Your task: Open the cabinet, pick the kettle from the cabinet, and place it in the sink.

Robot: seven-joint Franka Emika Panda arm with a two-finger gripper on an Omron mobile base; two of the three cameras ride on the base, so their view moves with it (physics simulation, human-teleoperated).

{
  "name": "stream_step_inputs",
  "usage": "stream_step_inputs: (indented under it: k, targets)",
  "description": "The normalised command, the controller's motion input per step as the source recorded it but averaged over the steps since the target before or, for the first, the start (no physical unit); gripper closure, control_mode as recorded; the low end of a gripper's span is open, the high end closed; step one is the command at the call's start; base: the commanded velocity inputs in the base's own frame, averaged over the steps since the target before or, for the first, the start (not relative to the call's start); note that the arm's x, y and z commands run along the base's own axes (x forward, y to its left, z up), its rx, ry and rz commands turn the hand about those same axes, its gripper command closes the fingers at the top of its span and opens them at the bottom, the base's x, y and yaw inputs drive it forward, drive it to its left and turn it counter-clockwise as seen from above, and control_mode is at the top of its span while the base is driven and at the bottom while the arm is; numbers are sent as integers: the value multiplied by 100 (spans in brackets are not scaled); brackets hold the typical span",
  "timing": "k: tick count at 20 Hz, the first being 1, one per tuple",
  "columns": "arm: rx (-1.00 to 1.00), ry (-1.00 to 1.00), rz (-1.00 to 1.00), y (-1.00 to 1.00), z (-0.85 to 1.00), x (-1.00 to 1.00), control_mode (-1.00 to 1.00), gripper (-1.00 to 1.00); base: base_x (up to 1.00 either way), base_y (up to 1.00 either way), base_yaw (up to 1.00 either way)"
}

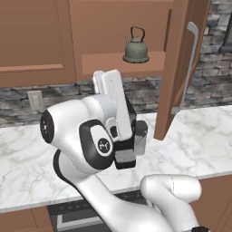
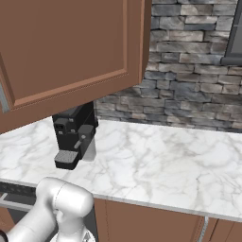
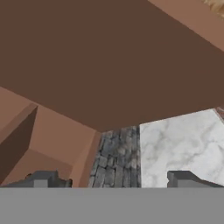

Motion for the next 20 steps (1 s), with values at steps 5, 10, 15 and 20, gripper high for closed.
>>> stream_step_inputs:
  k: [5,10,15,20]
  targets:
    - [-10,1,0,-17,-14,35,-100,-100,0,0,0]
    - [-5,0,3,-26,3,-7,-100,-100,0,0,0]
    - [-2,9,3,-31,11,-29,-100,-100,0,0,0]
    - [-1,17,0,-30,16,-35,-100,-100,0,0,0]
